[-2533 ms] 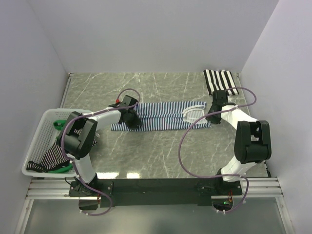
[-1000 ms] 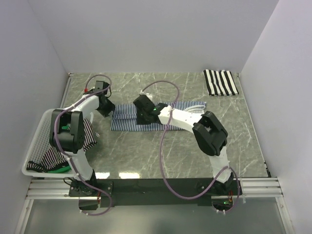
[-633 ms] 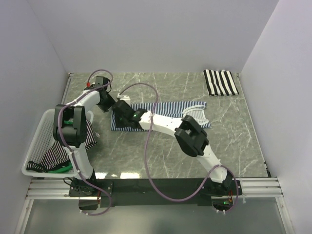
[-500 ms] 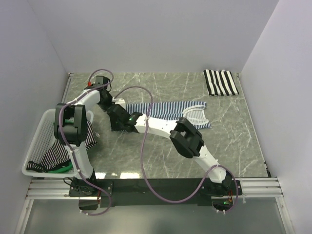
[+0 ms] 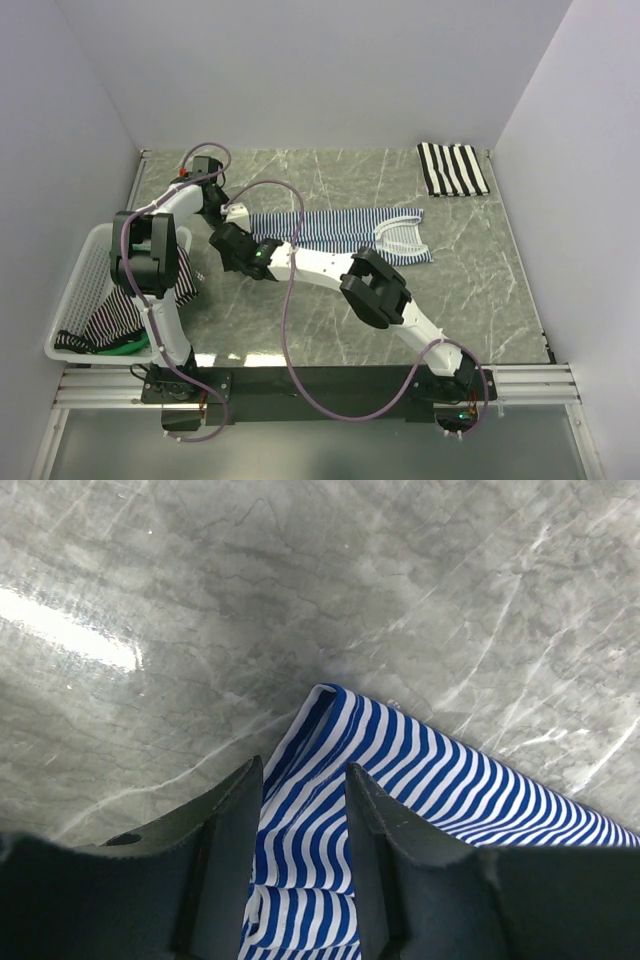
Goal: Fold and stack the tank tops
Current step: Fold the tank top
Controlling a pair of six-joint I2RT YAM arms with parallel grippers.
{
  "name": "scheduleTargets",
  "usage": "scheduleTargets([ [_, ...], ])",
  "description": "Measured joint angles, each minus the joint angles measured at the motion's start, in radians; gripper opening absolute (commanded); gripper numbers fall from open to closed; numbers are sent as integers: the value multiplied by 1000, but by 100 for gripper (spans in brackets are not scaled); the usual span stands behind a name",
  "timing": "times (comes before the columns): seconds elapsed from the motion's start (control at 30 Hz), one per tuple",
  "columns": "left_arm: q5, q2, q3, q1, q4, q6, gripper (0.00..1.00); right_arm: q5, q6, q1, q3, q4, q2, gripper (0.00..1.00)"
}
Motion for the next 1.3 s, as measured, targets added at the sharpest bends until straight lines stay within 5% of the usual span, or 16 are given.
scheduleTargets([
  [0.37, 17, 6, 3, 1, 3, 0, 43, 22, -29, 6, 21, 13, 58, 46],
  [0.43, 19, 16, 6, 1, 5, 0, 42, 23, -32, 6, 23, 11, 63, 38],
  [0.57, 26, 24, 6, 1, 4, -1, 40, 16, -30, 6, 19, 15, 63, 0],
  [0.93, 43, 19, -26, 1, 27, -22, 40, -89, -24, 8, -249, 107, -90, 0],
  [1.23, 103, -163, -261, -6, 70, -70, 44, -231, 8, 18, -785, 195, -450, 0],
  [1.3, 119, -223, -311, -11, 74, -74, 46, -243, 27, 27, -890, 201, -529, 6],
])
